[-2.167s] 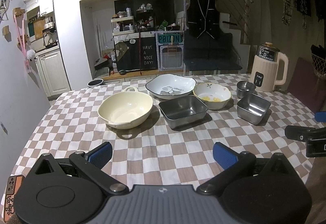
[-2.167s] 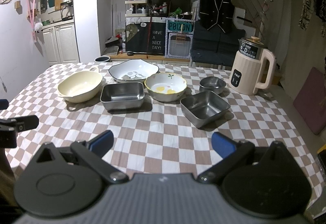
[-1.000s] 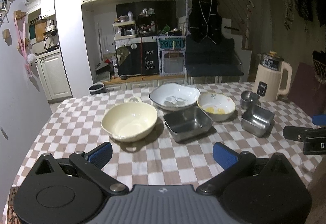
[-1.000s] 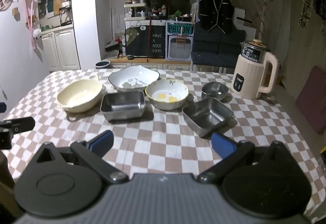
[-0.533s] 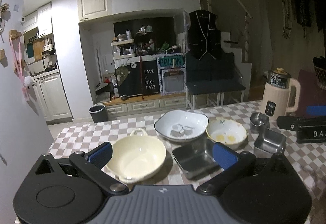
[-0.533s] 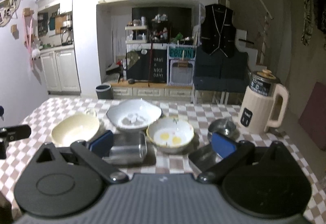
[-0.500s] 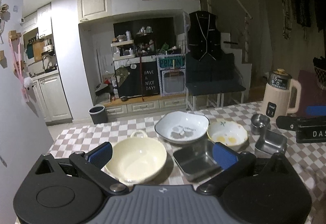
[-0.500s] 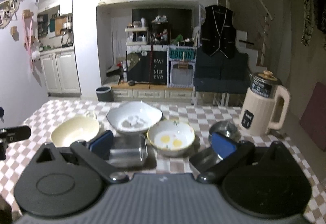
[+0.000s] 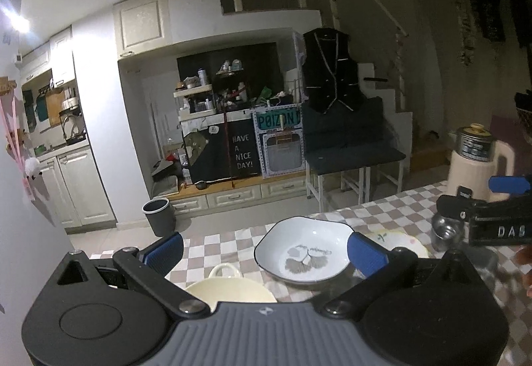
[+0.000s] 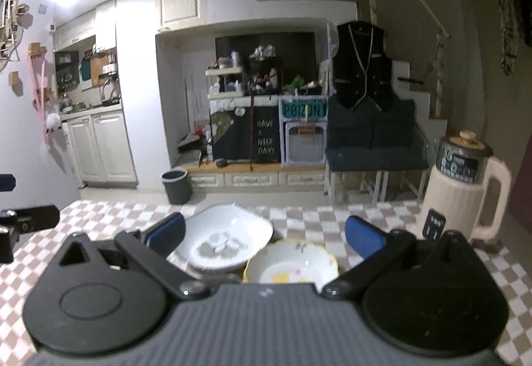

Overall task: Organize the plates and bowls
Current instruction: 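Move both grippers toward the white ginkgo-leaf plate's rim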

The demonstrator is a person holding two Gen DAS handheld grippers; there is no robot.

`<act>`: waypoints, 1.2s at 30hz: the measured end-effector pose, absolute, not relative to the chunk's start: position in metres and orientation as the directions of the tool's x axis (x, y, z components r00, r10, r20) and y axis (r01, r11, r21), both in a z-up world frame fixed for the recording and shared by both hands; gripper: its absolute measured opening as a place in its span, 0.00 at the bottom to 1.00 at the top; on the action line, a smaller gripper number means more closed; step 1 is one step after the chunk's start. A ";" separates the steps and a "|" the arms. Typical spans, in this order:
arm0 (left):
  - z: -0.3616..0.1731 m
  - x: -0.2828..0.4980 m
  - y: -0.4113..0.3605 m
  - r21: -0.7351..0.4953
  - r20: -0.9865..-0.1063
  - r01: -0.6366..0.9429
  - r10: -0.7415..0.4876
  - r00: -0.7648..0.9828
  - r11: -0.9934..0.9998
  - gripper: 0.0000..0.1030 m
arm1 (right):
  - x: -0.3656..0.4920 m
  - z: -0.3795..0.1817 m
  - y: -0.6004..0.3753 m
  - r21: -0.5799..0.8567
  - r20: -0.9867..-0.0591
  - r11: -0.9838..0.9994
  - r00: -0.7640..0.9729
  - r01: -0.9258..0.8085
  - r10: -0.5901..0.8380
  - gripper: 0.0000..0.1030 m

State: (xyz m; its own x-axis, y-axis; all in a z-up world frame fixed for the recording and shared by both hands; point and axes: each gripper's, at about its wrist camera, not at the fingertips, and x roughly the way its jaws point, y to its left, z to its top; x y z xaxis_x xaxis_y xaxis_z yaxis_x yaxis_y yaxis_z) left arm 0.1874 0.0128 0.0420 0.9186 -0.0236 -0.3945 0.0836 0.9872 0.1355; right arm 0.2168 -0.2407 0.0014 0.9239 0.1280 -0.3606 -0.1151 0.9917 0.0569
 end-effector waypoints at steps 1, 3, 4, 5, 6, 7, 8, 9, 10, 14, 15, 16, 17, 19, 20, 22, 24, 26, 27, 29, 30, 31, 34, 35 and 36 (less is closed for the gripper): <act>0.041 0.195 0.012 0.125 -0.397 0.078 -0.022 0.918 0.989 1.00 | 0.223 0.000 -0.238 0.048 -0.352 0.991 0.927 -0.121 0.130 1.00; 0.039 0.213 0.010 0.092 -0.409 0.063 -0.020 0.912 0.994 1.00 | 0.238 -0.003 -0.237 0.026 -0.350 0.993 0.929 -0.118 0.120 1.00; 0.037 0.221 0.010 0.072 -0.416 0.056 -0.021 0.909 0.996 1.00 | 0.245 -0.005 -0.237 0.019 -0.347 0.993 0.931 -0.115 0.115 1.00; 0.035 0.231 0.010 0.049 -0.427 0.048 -0.023 0.904 0.998 1.00 | 0.251 -0.007 -0.238 0.015 -0.346 0.994 0.932 -0.112 0.110 1.00; 0.033 0.239 0.010 0.027 -0.439 0.039 -0.024 0.898 0.999 1.00 | 0.260 -0.010 -0.239 0.011 -0.343 0.993 0.933 -0.113 0.110 1.00; 0.030 0.247 0.011 0.002 -0.453 0.027 -0.023 0.891 1.000 1.00 | 0.265 -0.014 -0.238 0.010 -0.347 0.993 0.931 -0.117 0.113 1.00; 0.026 0.257 0.011 -0.030 -0.475 0.010 -0.023 0.880 0.999 1.00 | 0.274 -0.018 -0.240 0.010 -0.356 0.993 0.928 -0.114 0.110 1.00; 0.023 0.265 0.013 -0.059 -0.489 0.002 -0.031 0.872 0.998 1.00 | 0.282 -0.021 -0.242 0.011 -0.364 0.994 0.925 -0.110 0.107 1.00; 0.019 0.273 0.015 -0.087 -0.503 -0.005 -0.039 0.864 0.996 1.00 | 0.288 -0.024 -0.243 0.013 -0.367 0.994 0.924 -0.110 0.107 1.00; 0.000 0.305 0.023 -0.202 -0.552 -0.046 -0.074 0.831 0.978 1.00 | 0.322 -0.037 -0.248 0.017 -0.387 0.993 0.915 -0.119 0.117 1.00; -0.004 0.313 0.026 -0.236 -0.563 -0.053 -0.092 0.821 0.970 1.00 | 0.329 -0.040 -0.249 0.015 -0.386 0.993 0.915 -0.118 0.114 1.00; -0.010 0.317 0.027 -0.267 -0.571 -0.058 -0.110 0.814 0.962 1.00 | 0.335 -0.040 -0.249 0.017 -0.384 0.992 0.916 -0.121 0.119 1.00; -0.016 0.324 0.031 -0.313 -0.580 -0.064 -0.138 0.803 0.947 0.99 | 0.345 -0.044 -0.251 0.027 -0.385 0.990 0.913 -0.137 0.137 1.00; -0.026 0.335 0.037 -0.383 -0.595 -0.078 -0.181 0.783 0.921 0.97 | 0.355 -0.047 -0.252 0.056 -0.392 0.986 0.905 -0.158 0.167 1.00; -0.031 0.340 0.040 -0.407 -0.604 -0.086 -0.197 0.772 0.909 0.94 | 0.362 -0.050 -0.253 0.067 -0.407 0.986 0.898 -0.156 0.169 1.00; -0.041 0.352 0.044 -0.436 -0.628 -0.103 -0.221 0.746 0.894 0.88 | 0.379 -0.054 -0.254 0.086 -0.452 0.984 0.874 -0.156 0.178 1.00; -0.049 0.362 0.051 -0.458 -0.649 -0.123 -0.236 0.723 0.881 0.82 | 0.393 -0.058 -0.254 0.104 -0.483 0.982 0.855 -0.159 0.189 0.93; -0.056 0.371 0.053 -0.462 -0.666 -0.140 -0.239 0.706 0.876 0.75 | 0.410 -0.062 -0.253 0.133 -0.518 0.979 0.831 -0.156 0.203 0.79; -0.059 0.376 0.055 -0.467 -0.673 -0.145 -0.244 0.698 0.873 0.73 | 0.418 -0.066 -0.252 0.145 -0.532 0.977 0.820 -0.157 0.211 0.78; -0.063 0.383 0.058 -0.472 -0.686 -0.149 -0.255 0.682 0.869 0.65 | 0.432 -0.072 -0.247 0.156 -0.552 0.970 0.798 -0.189 0.244 0.71; -0.065 0.387 0.059 -0.473 -0.690 -0.145 -0.263 0.675 0.869 0.63 | 0.438 -0.076 -0.243 0.152 -0.564 0.968 0.787 -0.201 0.252 0.68; -0.067 0.390 0.059 -0.473 -0.691 -0.136 -0.271 0.670 0.870 0.62 | 0.444 -0.078 -0.239 0.147 -0.573 0.967 0.779 -0.208 0.255 0.63; -0.072 0.398 0.058 -0.450 -0.710 -0.120 -0.272 0.650 0.885 0.59 | 0.462 -0.087 -0.221 0.128 -0.611 0.961 0.743 -0.247 0.272 0.51; -0.074 0.401 0.057 -0.438 -0.720 -0.115 -0.271 0.639 0.892 0.59 | 0.467 -0.090 -0.216 0.124 -0.622 0.958 0.731 -0.260 0.279 0.50; -0.076 0.404 0.057 -0.428 -0.728 -0.112 -0.269 0.630 0.897 0.59 | 0.473 -0.093 -0.210 0.112 -0.632 0.955 0.722 -0.274 0.281 0.50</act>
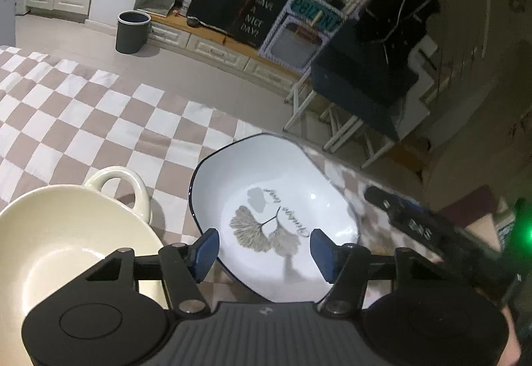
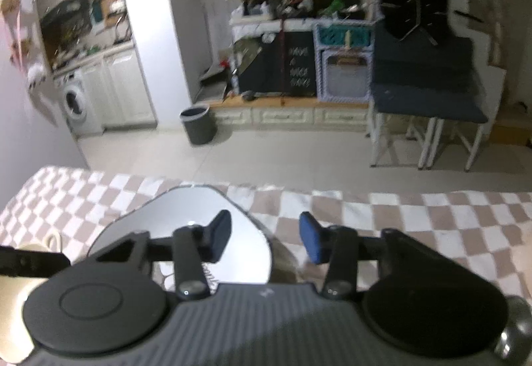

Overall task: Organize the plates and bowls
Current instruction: 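Close the left gripper on the plate rim while the right gripper also grips it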

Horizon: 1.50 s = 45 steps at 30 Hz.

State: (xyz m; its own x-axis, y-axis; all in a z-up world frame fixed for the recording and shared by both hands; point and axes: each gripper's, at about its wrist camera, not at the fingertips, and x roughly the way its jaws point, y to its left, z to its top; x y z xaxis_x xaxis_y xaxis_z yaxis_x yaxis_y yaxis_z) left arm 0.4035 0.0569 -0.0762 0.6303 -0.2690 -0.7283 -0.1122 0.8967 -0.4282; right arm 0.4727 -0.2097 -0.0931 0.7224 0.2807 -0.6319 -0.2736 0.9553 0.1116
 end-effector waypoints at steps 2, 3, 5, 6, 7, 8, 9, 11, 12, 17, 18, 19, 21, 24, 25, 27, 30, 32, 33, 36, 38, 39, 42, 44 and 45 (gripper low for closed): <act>-0.081 0.408 0.056 -0.402 -0.749 -0.107 -0.259 0.610 0.909 0.58 | 0.480 -0.097 -0.200 0.084 -0.650 0.953 0.709 -0.290 0.273 0.50; -0.083 0.410 0.056 -0.389 -0.758 -0.104 -0.253 0.602 0.915 0.58 | 0.485 -0.100 -0.194 0.073 -0.660 0.954 0.702 -0.292 0.266 0.50; -0.086 0.413 0.057 -0.366 -0.769 -0.097 -0.242 0.591 0.926 0.58 | 0.492 -0.105 -0.187 0.073 -0.676 0.953 0.688 -0.295 0.264 0.50; -0.088 0.415 0.056 -0.355 -0.774 -0.096 -0.234 0.588 0.930 0.58 | 0.496 -0.108 -0.185 0.071 -0.683 0.953 0.682 -0.293 0.261 0.50; -0.090 0.416 0.056 -0.347 -0.779 -0.100 -0.226 0.585 0.933 0.58 | 0.500 -0.111 -0.181 0.066 -0.690 0.954 0.677 -0.294 0.256 0.50; -0.092 0.418 0.056 -0.338 -0.784 -0.105 -0.219 0.580 0.935 0.58 | 0.504 -0.115 -0.177 0.062 -0.698 0.952 0.669 -0.300 0.256 0.50; -0.094 0.420 0.055 -0.337 -0.787 -0.106 -0.219 0.576 0.936 0.58 | 0.508 -0.119 -0.174 0.058 -0.710 0.950 0.656 -0.308 0.256 0.50; -0.097 0.423 0.054 -0.340 -0.791 -0.102 -0.226 0.568 0.935 0.58 | 0.515 -0.126 -0.167 0.048 -0.728 0.947 0.638 -0.319 0.252 0.50; -0.098 0.425 0.053 -0.336 -0.795 -0.098 -0.227 0.563 0.937 0.58 | 0.518 -0.130 -0.165 0.045 -0.736 0.946 0.630 -0.320 0.248 0.50; -0.103 0.432 0.050 -0.320 -0.802 -0.110 -0.207 0.561 0.941 0.58 | 0.526 -0.138 -0.160 0.081 -0.752 0.953 0.609 -0.292 0.251 0.34; -0.103 0.433 0.050 -0.318 -0.801 -0.113 -0.203 0.563 0.942 0.58 | 0.525 -0.138 -0.160 0.076 -0.750 0.951 0.612 -0.299 0.252 0.34; -0.104 0.433 0.049 -0.310 -0.802 -0.114 -0.196 0.564 0.944 0.58 | 0.523 -0.138 -0.160 0.073 -0.746 0.949 0.615 -0.306 0.256 0.32; -0.106 0.433 0.047 -0.297 -0.802 -0.109 -0.186 0.567 0.949 0.56 | 0.524 -0.138 -0.167 0.091 -0.737 0.949 0.620 -0.301 0.268 0.29; -0.109 0.435 0.047 -0.289 -0.805 -0.108 -0.181 0.565 0.951 0.50 | 0.520 -0.137 -0.175 0.110 -0.730 0.953 0.627 -0.282 0.270 0.24; -0.109 0.436 0.047 -0.291 -0.805 -0.107 -0.182 0.564 0.951 0.48 | 0.523 -0.136 -0.174 0.101 -0.731 0.955 0.630 -0.278 0.261 0.23; -0.110 0.438 0.046 -0.283 -0.809 -0.099 -0.182 0.559 0.954 0.43 | 0.520 -0.135 -0.177 0.086 -0.735 0.959 0.633 -0.271 0.245 0.20; -0.114 0.439 0.044 -0.269 -0.824 -0.083 -0.185 0.535 0.960 0.36 | 0.517 -0.134 -0.184 0.088 -0.744 0.962 0.624 -0.260 0.237 0.16; -0.116 0.440 0.043 -0.273 -0.828 -0.074 -0.195 0.525 0.959 0.28 | 0.512 -0.134 -0.187 0.098 -0.748 0.964 0.621 -0.246 0.234 0.13; -0.118 0.441 0.043 -0.279 -0.826 -0.071 -0.202 0.526 0.958 0.27 | 0.513 -0.135 -0.187 0.098 -0.750 0.965 0.620 -0.242 0.232 0.12; -0.120 0.444 0.050 -0.281 -0.815 -0.098 -0.183 0.549 0.955 0.27 | 0.509 -0.133 -0.186 0.117 -0.761 0.966 0.604 -0.232 0.237 0.10; -0.122 0.447 0.059 -0.296 -0.806 -0.132 -0.173 0.567 0.946 0.24 | 0.504 -0.132 -0.190 0.146 -0.773 0.963 0.581 -0.227 0.254 0.10; -0.122 0.449 0.063 -0.298 -0.803 -0.143 -0.167 0.572 0.944 0.22 | 0.502 -0.131 -0.191 0.164 -0.781 0.959 0.564 -0.230 0.269 0.10; -0.123 0.454 0.071 -0.319 -0.787 -0.163 -0.165 0.595 0.933 0.19 | 0.501 -0.132 -0.195 0.191 -0.782 0.951 0.547 -0.244 0.298 0.10; -0.122 0.458 0.069 -0.298 -0.794 -0.163 -0.149 0.590 0.941 0.16 | 0.504 -0.134 -0.197 0.226 -0.779 0.948 0.542 -0.226 0.315 0.10; -0.121 0.459 0.067 -0.280 -0.797 -0.154 -0.140 0.587 0.948 0.16 | 0.506 -0.136 -0.198 0.245 -0.777 0.946 0.540 -0.214 0.324 0.10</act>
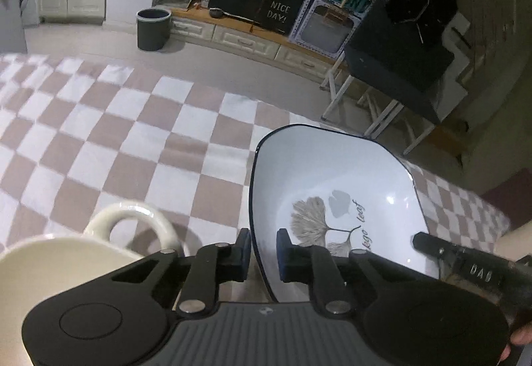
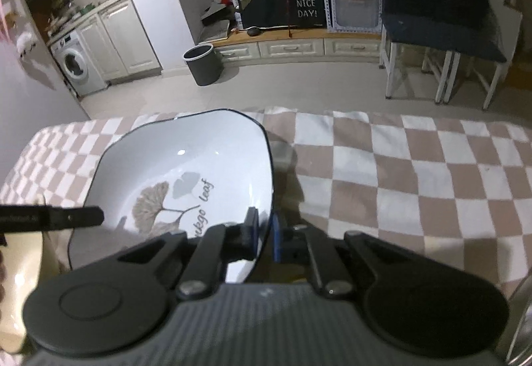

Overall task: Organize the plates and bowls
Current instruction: 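Lift the white plate with both grippers and carry it across the table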

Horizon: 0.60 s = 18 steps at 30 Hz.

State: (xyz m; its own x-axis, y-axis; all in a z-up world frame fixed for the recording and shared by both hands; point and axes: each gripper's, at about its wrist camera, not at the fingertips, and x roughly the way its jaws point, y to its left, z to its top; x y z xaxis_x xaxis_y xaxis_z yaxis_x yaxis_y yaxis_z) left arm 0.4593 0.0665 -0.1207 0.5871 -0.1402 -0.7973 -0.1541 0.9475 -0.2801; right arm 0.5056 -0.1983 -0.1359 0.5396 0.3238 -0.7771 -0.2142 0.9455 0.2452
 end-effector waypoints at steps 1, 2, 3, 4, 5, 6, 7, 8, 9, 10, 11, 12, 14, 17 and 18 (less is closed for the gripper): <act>-0.121 0.460 0.065 -0.264 -0.799 -0.147 -0.130 0.587 0.953 0.16 | 0.509 -0.138 -0.199 0.262 -0.776 0.943 0.536 -0.205 0.332 0.11; -0.120 0.461 0.062 -0.248 -0.800 -0.144 -0.119 0.589 0.958 0.16 | 0.510 -0.139 -0.201 0.273 -0.776 0.941 0.533 -0.199 0.338 0.11; -0.120 0.463 0.060 -0.231 -0.800 -0.141 -0.105 0.590 0.963 0.16 | 0.512 -0.141 -0.202 0.287 -0.776 0.939 0.529 -0.191 0.345 0.11; -0.119 0.464 0.058 -0.217 -0.801 -0.139 -0.095 0.591 0.966 0.16 | 0.514 -0.142 -0.201 0.296 -0.776 0.937 0.526 -0.185 0.348 0.11; -0.119 0.466 0.056 -0.200 -0.800 -0.137 -0.081 0.594 0.970 0.16 | 0.515 -0.143 -0.200 0.299 -0.777 0.937 0.524 -0.182 0.350 0.12; -0.119 0.466 0.054 -0.187 -0.799 -0.136 -0.070 0.597 0.973 0.16 | 0.518 -0.144 -0.199 0.299 -0.778 0.936 0.521 -0.184 0.350 0.12; -0.120 0.466 0.053 -0.172 -0.798 -0.133 -0.058 0.600 0.976 0.16 | 0.517 -0.145 -0.198 0.297 -0.779 0.937 0.520 -0.186 0.350 0.12; -0.120 0.467 0.049 -0.145 -0.798 -0.124 -0.042 0.602 0.982 0.16 | 0.514 -0.147 -0.199 0.295 -0.779 0.937 0.520 -0.189 0.350 0.13; -0.120 0.467 0.048 -0.127 -0.796 -0.116 -0.032 0.605 0.985 0.16 | 0.514 -0.148 -0.198 0.295 -0.780 0.937 0.519 -0.188 0.350 0.13; -0.120 0.468 0.046 -0.110 -0.793 -0.109 -0.021 0.608 0.988 0.16 | 0.514 -0.149 -0.198 0.296 -0.780 0.936 0.519 -0.188 0.351 0.14; -0.121 0.468 0.044 -0.091 -0.792 -0.101 -0.011 0.611 0.991 0.16 | 0.515 -0.150 -0.197 0.298 -0.780 0.936 0.518 -0.185 0.351 0.15; -0.121 0.469 0.044 -0.080 -0.791 -0.093 -0.006 0.612 0.992 0.16 | 0.514 -0.150 -0.196 0.302 -0.780 0.936 0.517 -0.181 0.352 0.15; -0.122 0.470 0.045 -0.074 -0.789 -0.088 -0.005 0.614 0.993 0.17 | 0.514 -0.151 -0.197 0.305 -0.780 0.936 0.518 -0.175 0.351 0.17; -0.123 0.469 0.048 -0.083 -0.778 -0.102 -0.001 0.628 0.991 0.12 | 0.509 -0.152 -0.196 0.277 -0.773 0.941 0.537 -0.196 0.339 0.18; -0.123 0.467 0.049 -0.092 -0.768 -0.105 -0.003 0.640 0.990 0.12 | 0.507 -0.152 -0.196 0.271 -0.771 0.942 0.540 -0.200 0.336 0.18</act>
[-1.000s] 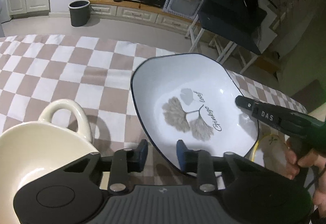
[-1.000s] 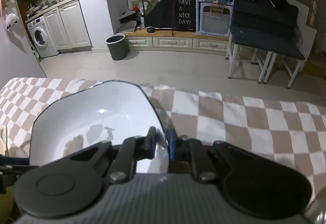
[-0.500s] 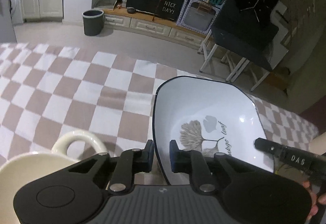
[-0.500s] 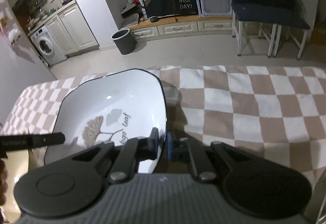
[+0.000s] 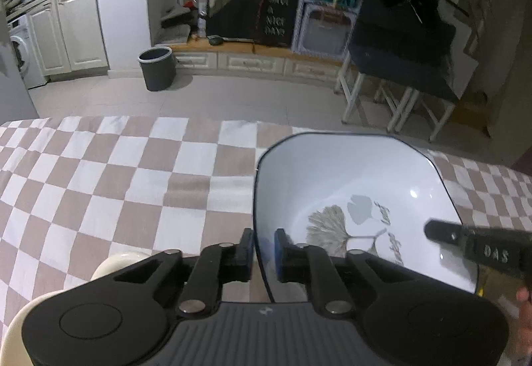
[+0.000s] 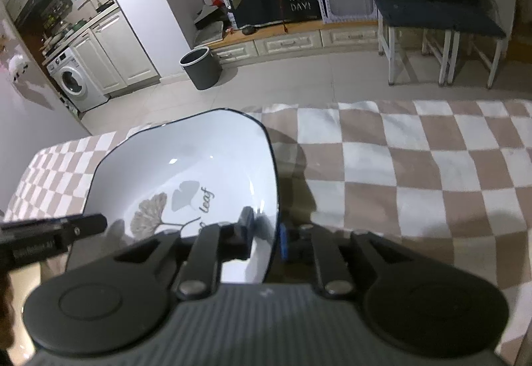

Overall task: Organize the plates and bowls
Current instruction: 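Lift the white plate with both grippers and carry it across the table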

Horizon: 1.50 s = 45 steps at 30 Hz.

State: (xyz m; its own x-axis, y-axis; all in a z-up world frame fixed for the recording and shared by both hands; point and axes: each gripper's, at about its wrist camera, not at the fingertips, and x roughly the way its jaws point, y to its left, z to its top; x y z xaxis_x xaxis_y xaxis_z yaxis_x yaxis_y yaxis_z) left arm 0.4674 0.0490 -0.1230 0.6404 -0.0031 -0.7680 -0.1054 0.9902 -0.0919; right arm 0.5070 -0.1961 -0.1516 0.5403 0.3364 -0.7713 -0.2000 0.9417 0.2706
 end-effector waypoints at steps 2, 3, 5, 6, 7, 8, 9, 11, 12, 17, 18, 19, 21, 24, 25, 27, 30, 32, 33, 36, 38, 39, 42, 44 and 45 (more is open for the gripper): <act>-0.124 0.465 0.050 -0.099 -0.754 -0.095 -0.013 0.657 0.991 0.12 | 0.503 -0.151 -0.198 0.274 -0.772 0.942 0.541 -0.191 0.334 0.18; -0.124 0.464 0.052 -0.111 -0.748 -0.092 -0.022 0.663 0.990 0.12 | 0.501 -0.150 -0.199 0.274 -0.770 0.943 0.544 -0.190 0.333 0.18; -0.123 0.462 0.055 -0.154 -0.744 -0.094 -0.053 0.666 0.984 0.12 | 0.496 -0.149 -0.201 0.266 -0.764 0.944 0.555 -0.193 0.329 0.17; -0.122 0.461 0.056 -0.165 -0.742 -0.088 -0.065 0.667 0.982 0.12 | 0.495 -0.147 -0.201 0.263 -0.761 0.945 0.561 -0.193 0.326 0.17; -0.120 0.460 0.058 -0.167 -0.738 -0.081 -0.070 0.671 0.983 0.12 | 0.492 -0.145 -0.203 0.261 -0.756 0.946 0.568 -0.193 0.325 0.17; -0.119 0.459 0.056 -0.163 -0.731 -0.075 -0.069 0.678 0.984 0.12 | 0.491 -0.143 -0.203 0.262 -0.752 0.945 0.573 -0.195 0.327 0.16; -0.117 0.458 0.056 -0.160 -0.726 -0.074 -0.067 0.684 0.984 0.12 | 0.489 -0.140 -0.203 0.264 -0.747 0.944 0.577 -0.200 0.331 0.16; -0.112 0.455 0.058 -0.166 -0.717 -0.078 -0.066 0.694 0.983 0.12 | 0.484 -0.135 -0.201 0.258 -0.740 0.942 0.584 -0.214 0.335 0.15; -0.110 0.454 0.058 -0.171 -0.713 -0.078 -0.068 0.698 0.982 0.12 | 0.481 -0.133 -0.200 0.248 -0.737 0.943 0.589 -0.222 0.332 0.15; -0.106 0.447 0.058 -0.177 -0.714 -0.068 -0.081 0.696 0.982 0.11 | 0.468 -0.123 -0.200 0.236 -0.710 0.946 0.625 -0.224 0.325 0.14; -0.105 0.445 0.059 -0.189 -0.715 -0.069 -0.089 0.693 0.980 0.11 | 0.465 -0.121 -0.201 0.237 -0.703 0.946 0.633 -0.220 0.324 0.14; -0.103 0.444 0.061 -0.206 -0.714 -0.075 -0.098 0.693 0.976 0.11 | 0.463 -0.119 -0.202 0.237 -0.698 0.946 0.639 -0.220 0.323 0.13; -0.097 0.439 0.062 -0.214 -0.707 -0.075 -0.102 0.700 0.974 0.09 | 0.455 -0.116 -0.206 0.246 -0.686 0.945 0.649 -0.218 0.328 0.13; -0.079 0.428 0.060 -0.203 -0.682 -0.058 -0.099 0.725 0.977 0.09 | 0.444 -0.109 -0.210 0.267 -0.670 0.939 0.658 -0.216 0.342 0.13; -0.074 0.423 0.059 -0.205 -0.676 -0.056 -0.100 0.730 0.977 0.08 | 0.440 -0.106 -0.210 0.274 -0.665 0.937 0.662 -0.216 0.346 0.13; -0.061 0.413 0.059 -0.216 -0.663 -0.051 -0.108 0.741 0.975 0.08 | 0.431 -0.096 -0.210 0.284 -0.649 0.934 0.673 -0.217 0.354 0.13; -0.042 0.394 0.056 -0.206 -0.649 -0.026 -0.116 0.752 0.978 0.08 | 0.411 -0.078 -0.212 0.275 -0.624 0.934 0.697 -0.227 0.353 0.13; -0.028 0.379 0.053 -0.197 -0.642 -0.009 -0.123 0.757 0.980 0.08 | 0.396 -0.067 -0.214 0.276 -0.613 0.933 0.706 -0.229 0.355 0.13; -0.022 0.372 0.053 -0.196 -0.641 -0.003 -0.126 0.757 0.981 0.08 | 0.389 -0.062 -0.215 0.278 -0.609 0.933 0.709 -0.229 0.356 0.13; -0.002 0.341 0.047 -0.182 -0.634 0.018 -0.132 0.762 0.983 0.08 | 0.361 -0.047 -0.222 0.285 -0.595 0.929 0.717 -0.234 0.363 0.13; 0.008 0.320 0.044 -0.177 -0.626 0.028 -0.134 0.768 0.984 0.08 | 0.341 -0.037 -0.227 0.296 -0.587 0.926 0.720 -0.234 0.370 0.13; 0.012 0.308 0.042 -0.174 -0.623 0.032 -0.135 0.771 0.984 0.08 | 0.329 -0.032 -0.229 0.302 -0.583 0.924 0.722 -0.234 0.373 0.13; 0.022 0.271 0.038 -0.179 -0.616 0.041 -0.145 0.774 0.983 0.08 | 0.292 -0.020 -0.237 0.314 -0.569 0.920 0.730 -0.232 0.379 0.13; 0.025 0.248 0.038 -0.188 -0.620 0.048 -0.156 0.769 0.981 0.09 | 0.270 -0.013 -0.240 0.322 -0.567 0.918 0.730 -0.231 0.382 0.13; 0.026 0.234 0.038 -0.188 -0.624 0.056 -0.163 0.764 0.981 0.09 | 0.256 -0.011 -0.242 0.324 -0.569 0.918 0.728 -0.229 0.383 0.13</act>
State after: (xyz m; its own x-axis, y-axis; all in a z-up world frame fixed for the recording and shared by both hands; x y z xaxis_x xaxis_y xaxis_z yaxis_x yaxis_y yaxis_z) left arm 0.2337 0.0377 0.0265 0.7645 -0.1633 -0.6236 0.0562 0.9806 -0.1879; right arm 0.2562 -0.2418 -0.0108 0.7282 0.3825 -0.5687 -0.2292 0.9179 0.3240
